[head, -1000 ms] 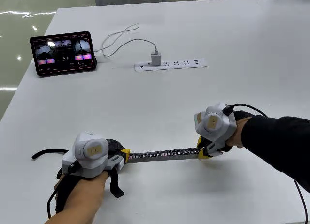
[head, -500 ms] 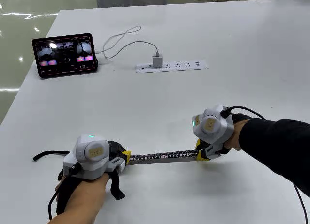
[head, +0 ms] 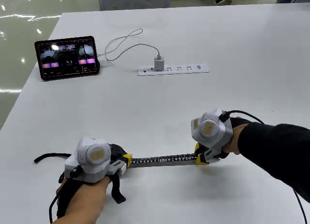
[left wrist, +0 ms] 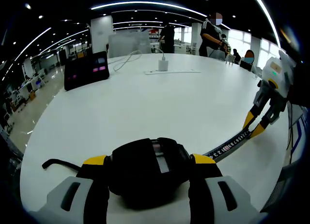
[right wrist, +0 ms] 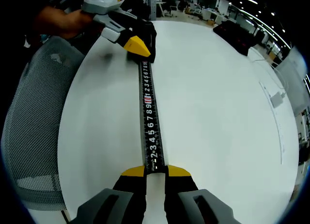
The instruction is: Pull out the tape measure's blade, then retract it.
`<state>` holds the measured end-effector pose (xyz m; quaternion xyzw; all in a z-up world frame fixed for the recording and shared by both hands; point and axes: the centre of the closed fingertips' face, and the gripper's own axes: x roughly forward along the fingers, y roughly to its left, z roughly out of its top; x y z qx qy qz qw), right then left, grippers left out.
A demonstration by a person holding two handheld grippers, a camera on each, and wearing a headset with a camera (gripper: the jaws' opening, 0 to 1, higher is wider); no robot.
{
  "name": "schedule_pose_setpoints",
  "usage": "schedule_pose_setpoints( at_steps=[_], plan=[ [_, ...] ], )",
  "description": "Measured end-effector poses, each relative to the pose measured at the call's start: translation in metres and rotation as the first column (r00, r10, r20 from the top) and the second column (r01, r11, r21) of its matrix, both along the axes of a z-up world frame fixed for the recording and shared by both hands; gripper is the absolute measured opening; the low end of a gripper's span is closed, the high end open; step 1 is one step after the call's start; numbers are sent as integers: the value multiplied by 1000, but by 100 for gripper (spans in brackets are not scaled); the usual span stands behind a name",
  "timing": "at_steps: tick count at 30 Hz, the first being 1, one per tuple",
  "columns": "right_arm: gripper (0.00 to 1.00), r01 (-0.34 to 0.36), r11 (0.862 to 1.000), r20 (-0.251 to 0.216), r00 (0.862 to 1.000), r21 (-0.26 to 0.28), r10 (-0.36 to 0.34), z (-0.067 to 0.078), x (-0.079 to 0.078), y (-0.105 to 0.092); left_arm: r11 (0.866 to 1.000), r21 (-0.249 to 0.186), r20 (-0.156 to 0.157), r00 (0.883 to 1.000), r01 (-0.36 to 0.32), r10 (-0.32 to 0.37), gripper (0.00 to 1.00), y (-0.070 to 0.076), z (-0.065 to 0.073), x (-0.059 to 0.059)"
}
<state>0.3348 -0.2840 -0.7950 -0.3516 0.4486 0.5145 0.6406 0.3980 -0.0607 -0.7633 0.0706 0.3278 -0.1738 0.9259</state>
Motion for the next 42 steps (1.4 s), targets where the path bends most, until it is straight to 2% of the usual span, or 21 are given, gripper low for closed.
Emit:
schedule_pose_setpoints(
  at_steps=[13,42],
  plan=[
    [9,-31,999,11,999,8,31,0,0,5,1000,0,1,1000,-1,1,62,0,0,0],
    [9,-11,1000,8,1000,19,11,0,3,16,1000,1,0,1000,-2,2,62,0,1,0]
  ],
)
